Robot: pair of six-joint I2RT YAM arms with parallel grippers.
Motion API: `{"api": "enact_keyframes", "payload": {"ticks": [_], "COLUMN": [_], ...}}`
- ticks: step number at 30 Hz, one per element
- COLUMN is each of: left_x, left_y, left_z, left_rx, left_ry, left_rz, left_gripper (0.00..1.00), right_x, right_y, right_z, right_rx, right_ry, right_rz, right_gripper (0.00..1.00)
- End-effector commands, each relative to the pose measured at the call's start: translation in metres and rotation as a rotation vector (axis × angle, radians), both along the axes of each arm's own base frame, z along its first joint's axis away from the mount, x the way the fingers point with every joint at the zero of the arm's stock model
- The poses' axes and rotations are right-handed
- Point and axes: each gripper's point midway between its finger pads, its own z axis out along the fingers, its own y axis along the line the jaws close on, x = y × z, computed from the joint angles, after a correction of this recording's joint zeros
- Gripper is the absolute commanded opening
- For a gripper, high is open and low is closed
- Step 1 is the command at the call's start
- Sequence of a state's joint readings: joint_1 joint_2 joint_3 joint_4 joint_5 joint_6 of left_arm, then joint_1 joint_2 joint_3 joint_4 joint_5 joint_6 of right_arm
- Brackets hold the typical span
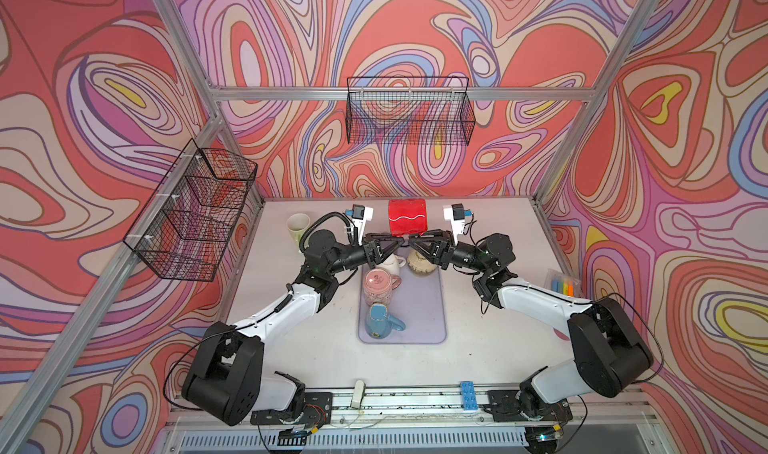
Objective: Turn the mug right side up
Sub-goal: 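Grasp the red mug's rim with the left gripper while the right gripper holds it, then pull the red mug away with the left gripper while the right gripper opens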
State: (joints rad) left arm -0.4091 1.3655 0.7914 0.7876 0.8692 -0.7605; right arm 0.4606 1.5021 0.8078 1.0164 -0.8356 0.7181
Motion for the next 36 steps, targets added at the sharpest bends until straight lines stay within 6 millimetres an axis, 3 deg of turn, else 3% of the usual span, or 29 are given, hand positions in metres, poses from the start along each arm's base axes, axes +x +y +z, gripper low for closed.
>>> {"api": "enact_keyframes", "payload": {"ticks": [1,20,36], "left_x": [-0.011,-0.009,0.000], "left_y": [0.003,0.024,0.046], "left_z": [0.026,0.031,0.024], "left_rx": [-0.014,0.060,0.229], "left_ry": [-0.109,-0.130,-0.114], "left_rz": [0.004,0.110,0.261], "left_gripper": [0.00,0.00,0.00], "right_x": [0.002,0.018,0.020], "right_y": [-0.001,-0.006,-0.008], "right_z": [0.003,-0.022,-0.033], "right_rx": [0.011,-0.032,-0.054], "right_ry": [-0.037,0.016,0.030], "right_rz": [-0.030,-0.097,-0.118], "right_gripper": [0.37,0.41,0.42]}}
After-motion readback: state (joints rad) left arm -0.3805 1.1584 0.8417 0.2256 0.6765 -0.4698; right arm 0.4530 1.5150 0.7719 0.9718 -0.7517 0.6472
